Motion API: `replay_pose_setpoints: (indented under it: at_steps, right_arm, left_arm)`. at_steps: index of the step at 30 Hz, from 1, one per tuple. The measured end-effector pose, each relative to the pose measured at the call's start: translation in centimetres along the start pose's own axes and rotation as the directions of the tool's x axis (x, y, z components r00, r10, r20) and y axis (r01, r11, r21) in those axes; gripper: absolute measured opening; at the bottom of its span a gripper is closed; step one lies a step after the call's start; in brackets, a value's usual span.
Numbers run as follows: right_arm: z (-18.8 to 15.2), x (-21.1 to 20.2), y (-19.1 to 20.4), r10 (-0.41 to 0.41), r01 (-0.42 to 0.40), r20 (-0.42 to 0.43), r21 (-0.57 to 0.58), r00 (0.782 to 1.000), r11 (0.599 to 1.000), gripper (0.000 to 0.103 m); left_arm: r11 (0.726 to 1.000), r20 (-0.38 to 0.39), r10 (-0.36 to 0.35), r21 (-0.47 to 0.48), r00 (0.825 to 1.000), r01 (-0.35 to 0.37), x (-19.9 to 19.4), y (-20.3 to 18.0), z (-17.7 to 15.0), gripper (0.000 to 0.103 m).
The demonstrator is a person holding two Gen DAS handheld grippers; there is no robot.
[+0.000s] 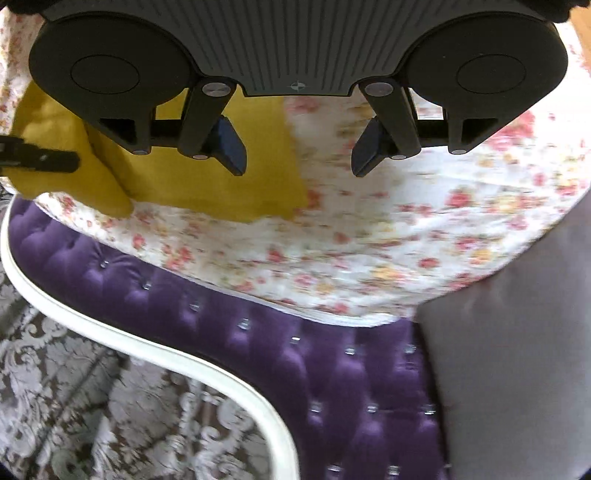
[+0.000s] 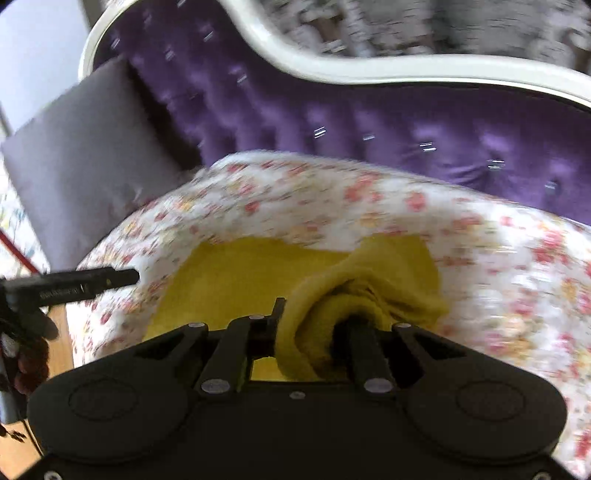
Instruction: Fold small clothes
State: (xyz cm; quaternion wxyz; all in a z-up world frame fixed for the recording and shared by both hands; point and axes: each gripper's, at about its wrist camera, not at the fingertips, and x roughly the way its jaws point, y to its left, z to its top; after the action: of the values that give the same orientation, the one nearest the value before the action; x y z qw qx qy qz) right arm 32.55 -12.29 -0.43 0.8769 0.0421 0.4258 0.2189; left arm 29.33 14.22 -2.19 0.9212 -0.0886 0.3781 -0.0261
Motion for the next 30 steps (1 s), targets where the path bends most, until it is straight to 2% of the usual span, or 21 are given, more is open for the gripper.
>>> replay_pose_setpoints:
  at_steps: [7,11,12,14,15,16,19,21,25,30]
  right_arm:
    - [-1.4,4.8,8.0,-0.014,0.004,-0.066,-0.147,0.998,0.989,0.022]
    - [-2.7,5.9,11.7,-0.09,0.077,-0.034,-0.273,0.995,0.959,0.026]
    - [-3.1,6.2,12.2,-0.094,0.082,-0.027,-0.289,0.995,0.954,0.03]
    - [-3.4,6.1,12.4,-0.05,0.049,0.004,-0.274,0.999,0.96,0.038]
    - [-3.6,5.8,12.2,0.001,0.007,0.031,-0.268,1.0,0.963,0.042]
    - [-3.6,5.7,12.2,0.046,-0.031,0.05,-0.264,0.998,0.964,0.042]
    - [-4.3,4.2,11.8,0.198,-0.165,0.109,-0.256,0.974,0.953,0.042]
    - [-4.7,3.0,11.7,0.239,-0.194,0.15,-0.26,0.959,0.946,0.042]
    - [-5.7,0.7,10.4,0.25,-0.207,0.2,-0.215,0.947,0.954,0.042]
    - [-7.4,-1.1,7.6,0.129,-0.099,0.232,-0.134,0.964,0.986,0.044]
  left_arm:
    - [1.0,-0.001,0.015,-0.017,1.0,-0.015,-0.7,3.6,-1.2,0.062]
    - [1.0,-0.016,-0.009,-0.027,1.0,0.008,-0.4,4.1,-1.6,0.062]
    - [0.999,-0.018,-0.016,-0.03,1.0,0.015,-0.4,4.2,-1.8,0.062]
    - [0.999,-0.024,-0.033,-0.036,0.999,0.032,-0.4,4.4,-2.0,0.062]
    - [0.999,-0.025,-0.038,-0.04,0.999,0.037,-0.4,4.5,-2.1,0.062]
    - [0.998,-0.026,-0.045,-0.043,0.999,0.044,-0.4,4.5,-2.2,0.062]
    - [0.997,-0.033,-0.059,-0.054,0.998,0.057,-0.2,4.4,-2.1,0.062]
    - [0.997,-0.034,-0.059,-0.055,0.998,0.057,-0.1,4.3,-1.9,0.062]
    - [0.997,-0.024,-0.069,-0.033,0.997,0.068,-0.5,3.5,-1.6,0.062]
    - [0.996,0.001,-0.093,0.001,0.996,0.093,-1.4,1.4,-0.8,0.062]
